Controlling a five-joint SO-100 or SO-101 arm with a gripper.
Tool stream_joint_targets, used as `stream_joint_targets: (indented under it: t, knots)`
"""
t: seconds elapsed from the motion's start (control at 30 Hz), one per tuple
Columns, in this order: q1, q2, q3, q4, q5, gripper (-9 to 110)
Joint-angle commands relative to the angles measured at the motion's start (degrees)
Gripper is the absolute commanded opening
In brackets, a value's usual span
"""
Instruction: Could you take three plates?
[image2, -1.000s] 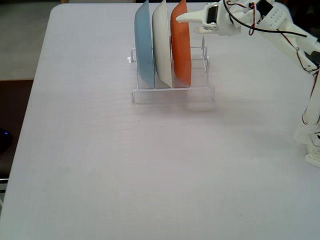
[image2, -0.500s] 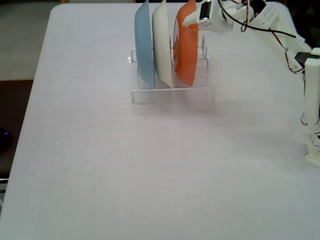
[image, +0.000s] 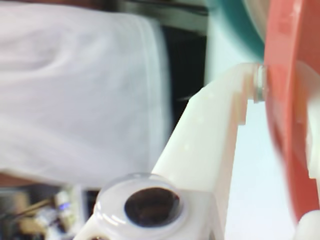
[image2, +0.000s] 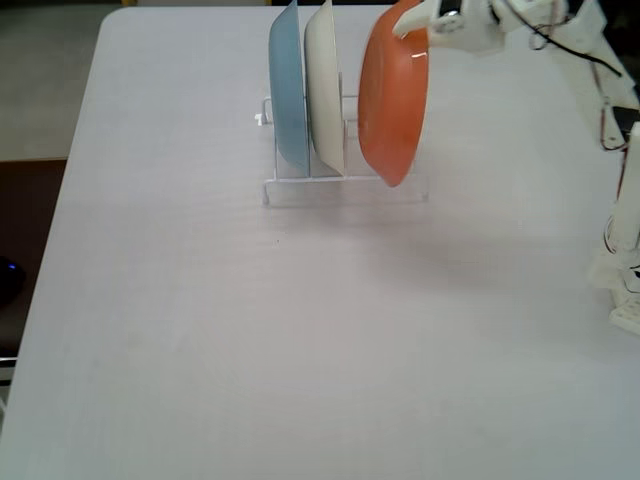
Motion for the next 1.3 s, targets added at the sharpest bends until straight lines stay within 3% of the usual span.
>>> stream_joint_targets:
  t: [0.0,0.27,0.53,0.83,1.07,1.27]
  knots:
    - [-0.2,10.2,-2.7,-0.1,0.8,-1]
    - [-3.8,22.5,5.4,-0.2,7.5,-1]
    - [-16.0,32.8,15.8,-4.0,16.4,-1]
    - [-35.5,35.2,25.3,-21.8,24.5,-1]
    - [-42.3,32.0,26.7,-37.4,21.2,-1]
    - [-43.2,28.9,26.7,-42.4,20.5,-1]
